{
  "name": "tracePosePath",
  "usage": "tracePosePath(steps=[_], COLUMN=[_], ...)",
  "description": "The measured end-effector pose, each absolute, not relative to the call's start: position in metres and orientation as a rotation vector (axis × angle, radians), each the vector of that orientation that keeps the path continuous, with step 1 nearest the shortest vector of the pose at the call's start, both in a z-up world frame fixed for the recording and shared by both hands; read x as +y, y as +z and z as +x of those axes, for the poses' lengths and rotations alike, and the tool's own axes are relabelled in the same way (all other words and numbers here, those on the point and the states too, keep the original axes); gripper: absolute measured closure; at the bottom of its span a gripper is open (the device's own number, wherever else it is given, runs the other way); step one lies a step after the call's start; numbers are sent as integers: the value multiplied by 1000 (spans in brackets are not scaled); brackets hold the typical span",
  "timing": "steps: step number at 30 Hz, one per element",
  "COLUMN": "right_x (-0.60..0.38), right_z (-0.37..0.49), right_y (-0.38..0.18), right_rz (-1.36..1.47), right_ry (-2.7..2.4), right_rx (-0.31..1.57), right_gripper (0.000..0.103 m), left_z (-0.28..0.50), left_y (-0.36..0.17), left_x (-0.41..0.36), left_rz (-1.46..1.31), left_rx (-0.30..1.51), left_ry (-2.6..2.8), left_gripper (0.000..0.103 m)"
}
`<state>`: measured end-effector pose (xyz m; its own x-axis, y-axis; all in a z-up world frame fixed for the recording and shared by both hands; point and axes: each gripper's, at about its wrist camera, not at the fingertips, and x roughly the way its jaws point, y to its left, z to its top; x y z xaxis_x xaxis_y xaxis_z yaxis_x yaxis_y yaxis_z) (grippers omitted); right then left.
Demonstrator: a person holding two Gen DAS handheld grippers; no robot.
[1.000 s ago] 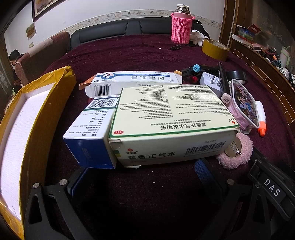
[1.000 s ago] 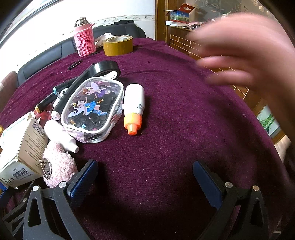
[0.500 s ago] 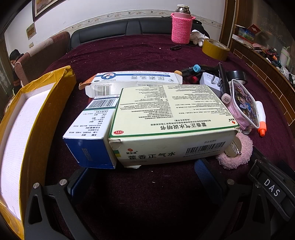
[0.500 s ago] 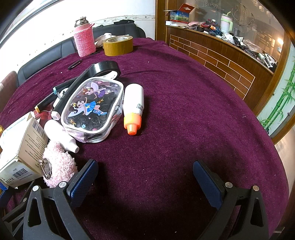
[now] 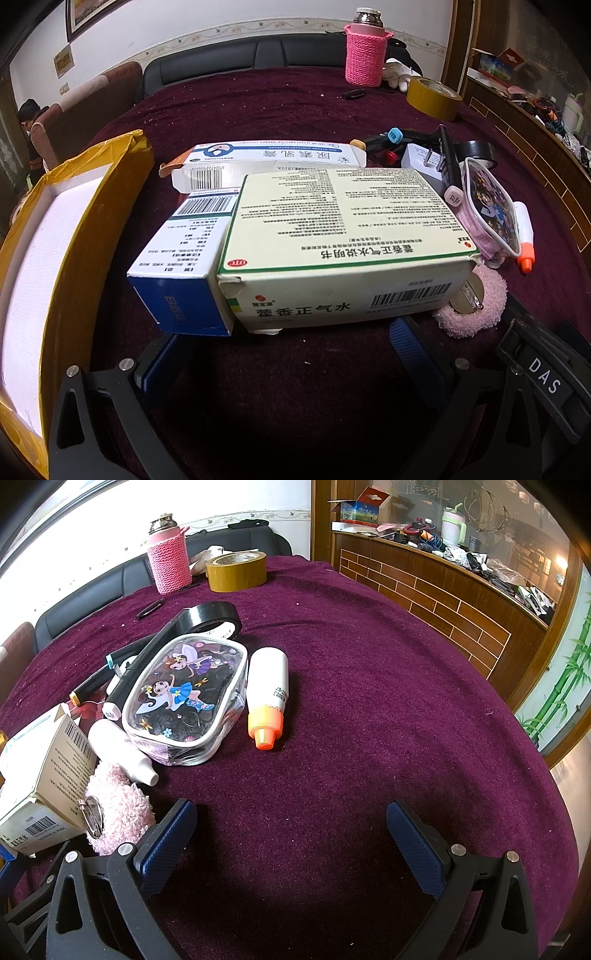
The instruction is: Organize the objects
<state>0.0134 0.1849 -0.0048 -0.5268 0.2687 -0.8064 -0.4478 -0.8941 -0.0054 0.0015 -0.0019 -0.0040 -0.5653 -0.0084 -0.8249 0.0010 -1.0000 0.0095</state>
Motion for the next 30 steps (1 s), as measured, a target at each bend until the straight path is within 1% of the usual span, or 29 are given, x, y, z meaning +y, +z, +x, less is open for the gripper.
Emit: tracePosePath(steps=[6, 11, 18, 19, 20, 22, 25, 27, 30], right_x=[193, 188, 185, 185, 185, 185, 185, 186, 180], right_z=[13, 20, 21, 21, 21, 21, 20, 21, 31], right_y=[-1, -5, -4, -4, -4, -4, -4, -3, 5], right_rz=[-1381, -1356, -1354, -1354, -1354, -1356, -1357, -1360, -1338], right_ry=[2502, 2509, 2506, 2506, 2506, 2506, 2506, 2512, 2563], right_rx=[210, 197, 200, 199, 201, 201, 202, 204, 175], right_gripper=[0, 0, 0, 0, 0, 0, 0, 0, 1], left_z=[22, 35, 39, 41, 47, 62, 90, 113, 134], left_y=[3, 2, 4, 7, 13, 32, 74, 109, 153], left_x=[1, 2, 0, -4, -9, -23, -43, -64, -89], left_rz=[1628, 1637, 1608, 1587, 1550, 1444, 1240, 1057, 883], left_rx=[-76, -110, -83, -49, -11, 46, 25, 31, 29], left_ry=[-2784, -2793, -2794, -2820, -2845, -2899, -2997, -3055, -3087], left_gripper=[0, 0, 1, 6, 8, 8, 8, 7, 7])
